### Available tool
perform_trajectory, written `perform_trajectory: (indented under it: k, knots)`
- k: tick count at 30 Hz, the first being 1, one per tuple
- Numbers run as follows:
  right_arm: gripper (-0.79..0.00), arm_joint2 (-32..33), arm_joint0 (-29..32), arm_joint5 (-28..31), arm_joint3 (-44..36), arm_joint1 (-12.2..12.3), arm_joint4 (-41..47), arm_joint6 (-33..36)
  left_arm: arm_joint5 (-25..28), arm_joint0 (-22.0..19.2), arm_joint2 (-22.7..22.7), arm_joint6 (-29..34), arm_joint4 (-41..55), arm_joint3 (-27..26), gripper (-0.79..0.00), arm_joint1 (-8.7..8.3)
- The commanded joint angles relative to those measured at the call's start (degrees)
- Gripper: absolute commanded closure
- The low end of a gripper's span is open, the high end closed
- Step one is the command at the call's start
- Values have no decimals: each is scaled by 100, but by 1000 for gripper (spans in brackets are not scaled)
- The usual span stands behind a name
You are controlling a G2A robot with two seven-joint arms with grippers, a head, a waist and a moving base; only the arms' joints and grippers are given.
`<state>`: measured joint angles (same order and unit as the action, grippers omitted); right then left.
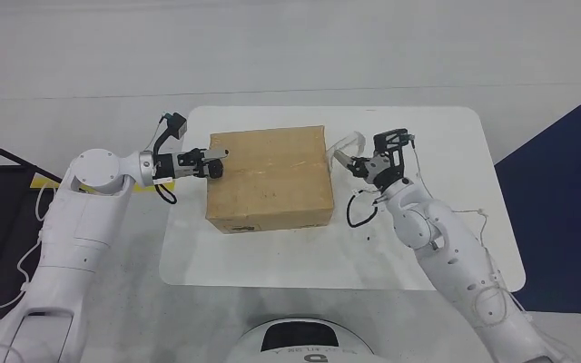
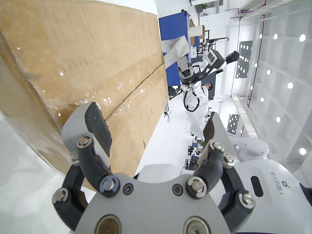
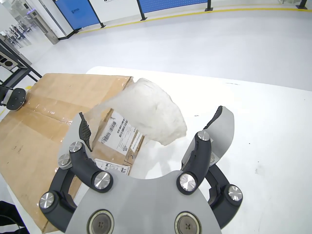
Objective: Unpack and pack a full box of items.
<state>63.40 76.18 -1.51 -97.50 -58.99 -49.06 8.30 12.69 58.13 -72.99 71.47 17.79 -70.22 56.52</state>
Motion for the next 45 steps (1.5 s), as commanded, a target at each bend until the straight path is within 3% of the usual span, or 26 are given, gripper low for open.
perform_trajectory:
  k: [1,19,27,31,36,41,45]
  knots:
    - [-785,-130,-48,-170,-103,-31,-258,79,0,0,0,0,0,0,-785,0]
    - [-785,-1021,-587,-277,-1041,-323,-938,1145,0,0,0,0,0,0,-785,0]
    - [-785,-2130,-1565,-450,-344,-757,-864,1866,0,0,0,0,0,0,-785,0]
    - [-785,-2410,-1885,-312,-142,-949,-611,1809,0,0,0,0,0,0,-785,0]
    - [-785,-1914,-1595,-112,-666,-919,-149,1184,0,0,0,0,0,0,-785,0]
    - [-785,-749,-727,282,-1439,-660,-44,854,0,0,0,0,0,0,-785,0]
    - [-785,255,-27,571,-1606,-488,198,855,0,0,0,0,0,0,-785,0]
